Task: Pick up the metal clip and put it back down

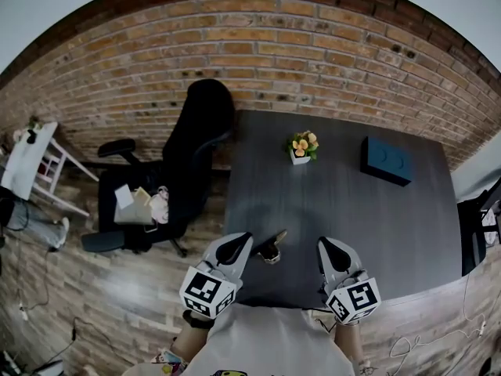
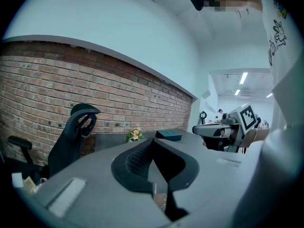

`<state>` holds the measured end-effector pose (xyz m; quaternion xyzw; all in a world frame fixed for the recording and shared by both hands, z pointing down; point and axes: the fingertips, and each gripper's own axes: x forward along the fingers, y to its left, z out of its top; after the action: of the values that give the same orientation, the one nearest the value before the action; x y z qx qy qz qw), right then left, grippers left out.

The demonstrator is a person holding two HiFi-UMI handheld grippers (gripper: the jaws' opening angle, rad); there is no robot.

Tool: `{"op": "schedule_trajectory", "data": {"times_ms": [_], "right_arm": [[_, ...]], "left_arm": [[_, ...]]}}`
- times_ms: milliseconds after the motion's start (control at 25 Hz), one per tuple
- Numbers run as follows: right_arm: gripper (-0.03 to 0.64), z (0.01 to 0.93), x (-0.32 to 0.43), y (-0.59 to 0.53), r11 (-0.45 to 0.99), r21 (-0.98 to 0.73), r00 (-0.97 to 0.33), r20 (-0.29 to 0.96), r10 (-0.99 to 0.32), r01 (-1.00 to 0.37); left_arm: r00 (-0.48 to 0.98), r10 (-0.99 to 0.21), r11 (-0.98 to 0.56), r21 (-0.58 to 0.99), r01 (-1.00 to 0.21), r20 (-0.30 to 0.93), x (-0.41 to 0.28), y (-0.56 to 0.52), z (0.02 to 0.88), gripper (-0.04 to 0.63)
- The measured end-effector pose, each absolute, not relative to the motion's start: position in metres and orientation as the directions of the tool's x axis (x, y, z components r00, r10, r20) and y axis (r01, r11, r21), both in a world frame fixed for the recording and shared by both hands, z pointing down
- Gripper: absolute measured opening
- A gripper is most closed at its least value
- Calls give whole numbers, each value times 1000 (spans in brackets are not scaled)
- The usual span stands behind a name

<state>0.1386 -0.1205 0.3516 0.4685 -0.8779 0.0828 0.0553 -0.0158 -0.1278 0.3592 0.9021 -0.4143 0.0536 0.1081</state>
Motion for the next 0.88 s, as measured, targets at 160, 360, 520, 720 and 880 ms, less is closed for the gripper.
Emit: {"op": "schedule_trajectory", "data": {"times_ms": [160,360,520,720,880], "right_arm": [[2,357,138,-119,546,-98,-554,183,-812,-832],[2,361,140,-119,539,-94,-546,193,-815,-837],[0,361,142,-120,530,-96,-538,194,-820,-843],[0,360,143,-120,519,-87,-525,205,-826,-850],[2,361,142,-119,521,-88,-527,208,-824,-849]], "left_arm": [[648,-738,-631,149,-761,189,-17,-127,359,2],[644,-739,-626,153,-765,196,-19,-126,361,2],[646,-737,-627,155,-763,198,-19,-124,362,2],[648,-736,-630,152,-761,194,-20,-123,361,2],[647,-736,-629,155,-762,197,-21,-121,362,2]]}}
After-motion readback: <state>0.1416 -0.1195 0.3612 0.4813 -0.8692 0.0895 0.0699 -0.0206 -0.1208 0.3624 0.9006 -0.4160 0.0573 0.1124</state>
